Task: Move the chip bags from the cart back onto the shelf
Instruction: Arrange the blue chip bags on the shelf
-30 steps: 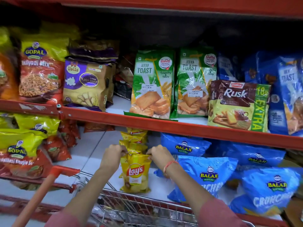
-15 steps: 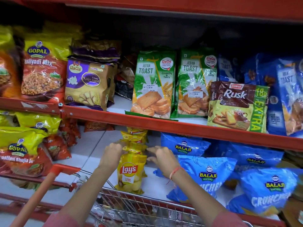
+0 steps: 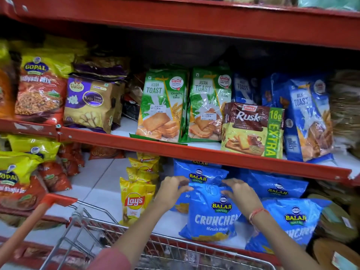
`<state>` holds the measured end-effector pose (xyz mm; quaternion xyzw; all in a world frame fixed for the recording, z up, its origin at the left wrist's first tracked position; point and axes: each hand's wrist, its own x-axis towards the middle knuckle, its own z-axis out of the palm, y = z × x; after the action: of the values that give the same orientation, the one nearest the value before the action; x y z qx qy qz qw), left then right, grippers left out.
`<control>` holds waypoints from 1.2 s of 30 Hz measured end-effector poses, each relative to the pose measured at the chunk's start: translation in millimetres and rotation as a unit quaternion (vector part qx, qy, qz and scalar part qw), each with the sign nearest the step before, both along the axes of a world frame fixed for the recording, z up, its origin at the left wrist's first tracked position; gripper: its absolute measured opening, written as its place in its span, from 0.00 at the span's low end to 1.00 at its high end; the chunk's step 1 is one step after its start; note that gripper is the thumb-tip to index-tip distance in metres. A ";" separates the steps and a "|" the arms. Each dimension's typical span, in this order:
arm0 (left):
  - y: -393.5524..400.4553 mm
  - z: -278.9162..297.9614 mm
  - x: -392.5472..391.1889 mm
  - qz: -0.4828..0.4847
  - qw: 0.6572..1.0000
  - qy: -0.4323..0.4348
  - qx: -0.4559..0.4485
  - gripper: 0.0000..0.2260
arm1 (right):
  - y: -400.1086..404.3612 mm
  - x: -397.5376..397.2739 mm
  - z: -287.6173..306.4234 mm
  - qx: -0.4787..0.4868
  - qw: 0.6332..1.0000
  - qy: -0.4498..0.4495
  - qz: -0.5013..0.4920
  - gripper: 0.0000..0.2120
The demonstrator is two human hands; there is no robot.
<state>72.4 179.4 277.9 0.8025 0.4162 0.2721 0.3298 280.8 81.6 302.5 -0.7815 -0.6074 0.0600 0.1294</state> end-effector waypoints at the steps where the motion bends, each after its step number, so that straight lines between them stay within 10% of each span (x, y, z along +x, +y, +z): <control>1: -1.3 0.0 4.1 0.005 1.000 0.002 0.004 0.12 | -1.6 6.7 0.1 -0.010 1.000 -0.014 -0.006 0.20; 22: 40.6 3.6 -23.6 0.073 0.996 0.042 0.013 0.02 | 12.2 -6.0 -6.6 0.028 0.999 0.033 -0.019 0.12; 27: 14.0 12.1 -7.4 0.119 0.987 0.043 0.099 0.13 | -5.4 12.2 -2.4 0.046 0.995 0.087 0.000 0.12; 36: -65.0 7.8 109.9 -0.017 0.993 -0.019 0.115 0.11 | -76.2 106.7 4.5 0.070 0.993 0.075 -0.061 0.15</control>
<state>182.2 114.5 285.8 0.8366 0.3622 0.3280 0.2476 387.5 5.4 306.9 -0.7996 -0.5496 0.0682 0.2322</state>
